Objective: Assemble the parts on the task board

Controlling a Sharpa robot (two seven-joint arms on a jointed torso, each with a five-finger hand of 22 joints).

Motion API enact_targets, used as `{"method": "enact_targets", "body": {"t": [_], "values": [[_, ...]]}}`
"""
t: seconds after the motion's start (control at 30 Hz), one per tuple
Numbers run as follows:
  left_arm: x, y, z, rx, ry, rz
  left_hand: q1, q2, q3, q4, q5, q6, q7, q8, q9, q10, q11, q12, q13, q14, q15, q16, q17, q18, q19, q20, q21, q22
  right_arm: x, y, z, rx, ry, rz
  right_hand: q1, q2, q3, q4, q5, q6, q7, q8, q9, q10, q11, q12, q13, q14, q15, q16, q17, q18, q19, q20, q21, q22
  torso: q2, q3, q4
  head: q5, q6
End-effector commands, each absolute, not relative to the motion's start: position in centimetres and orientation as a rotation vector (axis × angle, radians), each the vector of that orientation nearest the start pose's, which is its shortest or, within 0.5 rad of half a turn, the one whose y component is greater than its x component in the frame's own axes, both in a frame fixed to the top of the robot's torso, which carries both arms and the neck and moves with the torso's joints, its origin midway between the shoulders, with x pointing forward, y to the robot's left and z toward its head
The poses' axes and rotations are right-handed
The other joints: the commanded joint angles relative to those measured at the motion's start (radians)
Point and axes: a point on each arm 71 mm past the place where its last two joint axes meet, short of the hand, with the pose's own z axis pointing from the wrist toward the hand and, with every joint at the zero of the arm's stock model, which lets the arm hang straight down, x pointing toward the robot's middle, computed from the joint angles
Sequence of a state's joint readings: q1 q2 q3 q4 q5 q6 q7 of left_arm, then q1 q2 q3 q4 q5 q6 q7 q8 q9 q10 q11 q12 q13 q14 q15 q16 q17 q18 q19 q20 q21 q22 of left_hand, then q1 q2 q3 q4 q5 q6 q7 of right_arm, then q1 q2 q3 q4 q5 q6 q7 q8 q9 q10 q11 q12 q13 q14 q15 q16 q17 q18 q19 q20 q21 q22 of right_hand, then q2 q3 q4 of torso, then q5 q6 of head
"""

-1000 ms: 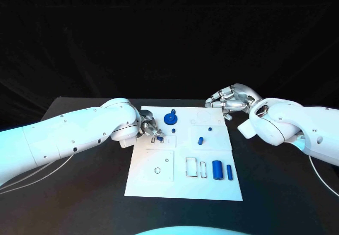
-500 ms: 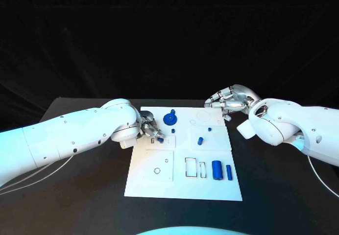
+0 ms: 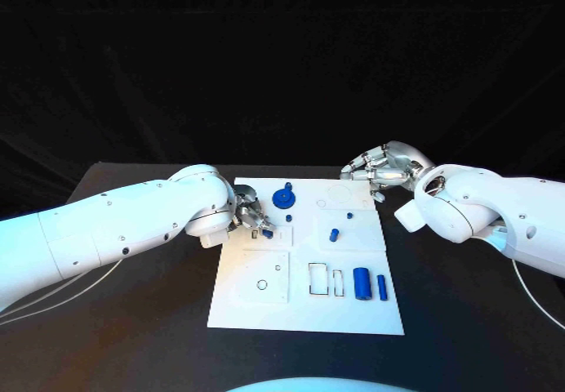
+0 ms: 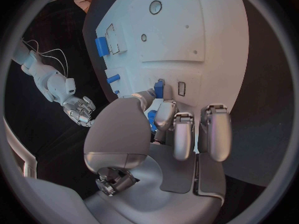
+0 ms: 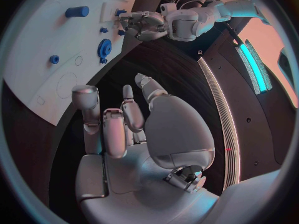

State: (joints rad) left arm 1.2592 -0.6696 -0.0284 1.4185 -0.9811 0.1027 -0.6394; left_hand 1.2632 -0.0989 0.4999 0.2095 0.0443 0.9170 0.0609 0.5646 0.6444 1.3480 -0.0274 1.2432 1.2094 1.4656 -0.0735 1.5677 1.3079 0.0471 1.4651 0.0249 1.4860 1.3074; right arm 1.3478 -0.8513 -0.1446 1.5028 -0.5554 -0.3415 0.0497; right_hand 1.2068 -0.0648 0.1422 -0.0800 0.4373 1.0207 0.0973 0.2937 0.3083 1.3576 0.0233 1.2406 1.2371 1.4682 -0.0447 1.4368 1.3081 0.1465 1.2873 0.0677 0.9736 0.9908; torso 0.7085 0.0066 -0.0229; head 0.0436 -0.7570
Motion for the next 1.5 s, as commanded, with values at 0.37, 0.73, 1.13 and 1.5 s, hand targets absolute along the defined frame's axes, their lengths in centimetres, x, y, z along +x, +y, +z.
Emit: {"method": "enact_targets", "body": {"t": [0.37, 0.73, 1.13, 1.5], "values": [[50.09, 16.06, -20.42, -0.216, 2.357, -0.389, -0.022, -0.006, 0.030, -0.027, 0.004, 0.013, -0.020, 0.011, 0.033, 0.008, 0.000, 0.004, 0.002, 0.105, -0.010, 0.003, 0.263, -0.012, 0.024, -0.008, 0.005, 0.102, 50.29, -21.65, -15.82, 0.597, 1.723, 1.089, -0.003, 0.007, -0.004, 0.006, 0.006, -0.008, 0.002, 0.006, 0.002, -0.005, -0.001, -0.001, 0.002, 0.008, 0.007, 0.000, 0.073, -0.012, -0.009, 0.001, 0.002, 0.005, 0.000, -0.0003, -0.0002, 0.002, -0.004], [50.18, 16.03, -20.41, -0.220, 2.351, -0.382, -0.036, -0.010, 0.025, -0.022, 0.004, 0.012, -0.019, 0.012, 0.035, 0.004, 0.000, -0.001, -0.004, 0.105, -0.010, 0.003, 0.263, -0.011, 0.024, -0.008, 0.004, 0.100, 50.28, -21.65, -15.83, 0.597, 1.722, 1.090, -0.004, 0.007, -0.004, 0.006, 0.006, -0.008, 0.002, 0.006, 0.003, -0.006, -0.001, -0.002, 0.000, 0.007, 0.007, 0.000, 0.072, -0.012, -0.010, 0.001, 0.001, 0.005, 0.000, 0.0005, 0.0002, 0.001, -0.006], [50.22, 15.84, -20.42, -0.215, 2.352, -0.374, -0.086, -0.028, -0.016, 0.000, 0.004, 0.016, -0.017, 0.020, 0.041, 0.007, 0.002, 0.002, -0.001, 0.105, -0.008, 0.003, 0.263, -0.012, 0.026, -0.008, 0.006, 0.105, 50.26, -21.65, -15.84, 0.597, 1.724, 1.090, -0.004, 0.007, -0.004, 0.007, 0.006, -0.008, 0.002, 0.006, 0.003, -0.007, -0.001, -0.004, -0.001, 0.006, 0.007, -0.002, 0.070, -0.011, -0.011, 0.001, -0.001, 0.003, 0.000, 0.0009, -0.0004, 0.001, -0.008], [50.19, 15.69, -20.42, -0.196, 2.355, -0.364, -0.093, -0.031, -0.028, 0.003, 0.004, 0.018, -0.018, 0.022, 0.042, 0.006, 0.002, 0.001, -0.003, 0.105, -0.009, 0.003, 0.263, -0.012, 0.027, -0.008, 0.006, 0.106, 50.25, -21.70, -15.86, 0.599, 1.726, 1.088, -0.002, 0.007, -0.004, 0.005, 0.006, -0.009, 0.002, 0.007, 0.004, -0.008, -0.001, -0.005, -0.002, 0.006, 0.007, -0.002, 0.069, -0.011, -0.012, 0.002, 0.001, 0.005, 0.000, 0.0004, -0.0002, -0.002, -0.008]]}}
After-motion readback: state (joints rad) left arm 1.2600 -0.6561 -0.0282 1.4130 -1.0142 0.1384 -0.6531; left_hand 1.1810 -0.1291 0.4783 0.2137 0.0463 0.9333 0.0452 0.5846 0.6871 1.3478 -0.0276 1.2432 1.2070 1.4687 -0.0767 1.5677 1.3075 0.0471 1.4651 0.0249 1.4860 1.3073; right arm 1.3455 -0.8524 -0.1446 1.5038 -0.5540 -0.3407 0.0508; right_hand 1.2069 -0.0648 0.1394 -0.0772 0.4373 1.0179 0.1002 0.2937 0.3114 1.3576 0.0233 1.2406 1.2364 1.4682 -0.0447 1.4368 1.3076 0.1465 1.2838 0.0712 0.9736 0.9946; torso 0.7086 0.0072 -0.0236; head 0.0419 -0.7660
